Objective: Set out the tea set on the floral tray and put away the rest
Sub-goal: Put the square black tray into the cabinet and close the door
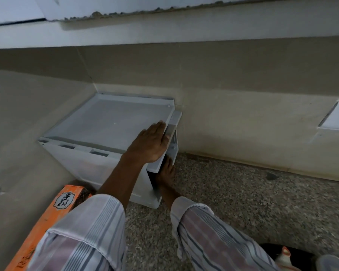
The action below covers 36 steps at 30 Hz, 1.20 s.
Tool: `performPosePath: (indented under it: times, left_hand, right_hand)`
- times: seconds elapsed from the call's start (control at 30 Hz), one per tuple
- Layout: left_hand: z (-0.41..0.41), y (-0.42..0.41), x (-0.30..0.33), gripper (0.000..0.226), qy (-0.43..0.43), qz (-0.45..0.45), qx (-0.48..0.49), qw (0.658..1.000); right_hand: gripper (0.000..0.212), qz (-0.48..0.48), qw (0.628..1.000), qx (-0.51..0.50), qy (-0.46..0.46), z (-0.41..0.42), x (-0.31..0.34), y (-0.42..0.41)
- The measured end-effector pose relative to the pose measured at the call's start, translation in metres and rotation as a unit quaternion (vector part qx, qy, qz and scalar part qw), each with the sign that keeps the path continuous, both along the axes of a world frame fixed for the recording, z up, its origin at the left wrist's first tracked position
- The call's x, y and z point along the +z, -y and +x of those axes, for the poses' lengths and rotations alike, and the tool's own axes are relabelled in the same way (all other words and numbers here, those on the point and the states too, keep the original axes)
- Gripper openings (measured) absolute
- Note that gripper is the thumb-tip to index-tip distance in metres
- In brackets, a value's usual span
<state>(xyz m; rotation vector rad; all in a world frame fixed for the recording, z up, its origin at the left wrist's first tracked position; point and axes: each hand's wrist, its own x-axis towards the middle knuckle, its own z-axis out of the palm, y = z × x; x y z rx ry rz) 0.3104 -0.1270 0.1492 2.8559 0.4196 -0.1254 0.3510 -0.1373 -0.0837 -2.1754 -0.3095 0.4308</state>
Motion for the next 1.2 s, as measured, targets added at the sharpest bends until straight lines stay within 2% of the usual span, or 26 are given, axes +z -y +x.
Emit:
performPosePath:
  times: [0.13,0.2,0.23,0.3,0.37,0.4,0.5,0.7,0.77,0.87,0.97,1.2]
  left_hand:
    - [0.0,0.0,0.001,0.06,-0.002,-0.002,0.004,1.0]
    - [0.0,0.0,0.001,0.06,-0.004,-0.006,0.006,1.0]
    - [0.0,0.0,0.001,0.06,-0.004,-0.006,0.006,1.0]
    - [0.0,0.001,0.002,0.06,-0.001,-0.006,0.006,1.0]
    - [-0.001,0.002,0.002,0.059,0.001,-0.009,0.006,1.0]
    - [-0.001,0.002,0.002,0.059,0.002,-0.012,0.007,1.0]
    - [0.0,0.0,0.003,0.059,0.003,-0.015,0.015,1.0]
    - [-0.001,0.005,0.006,0.059,0.008,-0.025,0.029,0.999]
    - [-0.002,0.004,0.007,0.058,0.006,-0.026,0.027,0.999]
    - [-0.003,0.003,0.007,0.058,0.0,-0.023,0.025,0.999]
    - [-0.005,0.005,0.01,0.059,-0.001,-0.029,0.024,0.999]
    - [-0.005,0.004,0.008,0.058,-0.004,-0.03,0.022,0.999]
  right_hand:
    - [0.07,0.02,0.998,-0.009,-0.056,0.002,0.012,-0.001]
    - [0.067,0.086,0.993,-0.059,-0.057,0.009,0.023,0.005]
    - [0.067,0.15,0.983,-0.096,-0.051,0.015,0.035,0.011]
    - [0.063,0.307,0.935,-0.164,-0.067,0.028,0.061,0.029]
    - [0.051,0.411,0.888,-0.158,-0.134,0.038,0.093,0.047]
    - [0.055,0.432,0.877,-0.139,-0.156,0.043,0.105,0.054]
    - [0.064,0.422,0.893,-0.075,-0.139,0.047,0.125,0.066]
    - [0.044,0.434,0.895,0.014,-0.098,0.035,0.146,0.079]
    - [0.041,0.401,0.914,-0.009,-0.068,0.036,0.154,0.081]
    - [0.06,0.366,0.928,-0.045,-0.058,0.04,0.163,0.101]
    - [0.069,0.342,0.937,-0.076,-0.019,0.049,0.162,0.135]
    - [0.044,0.324,0.943,-0.079,-0.009,0.061,0.158,0.191]
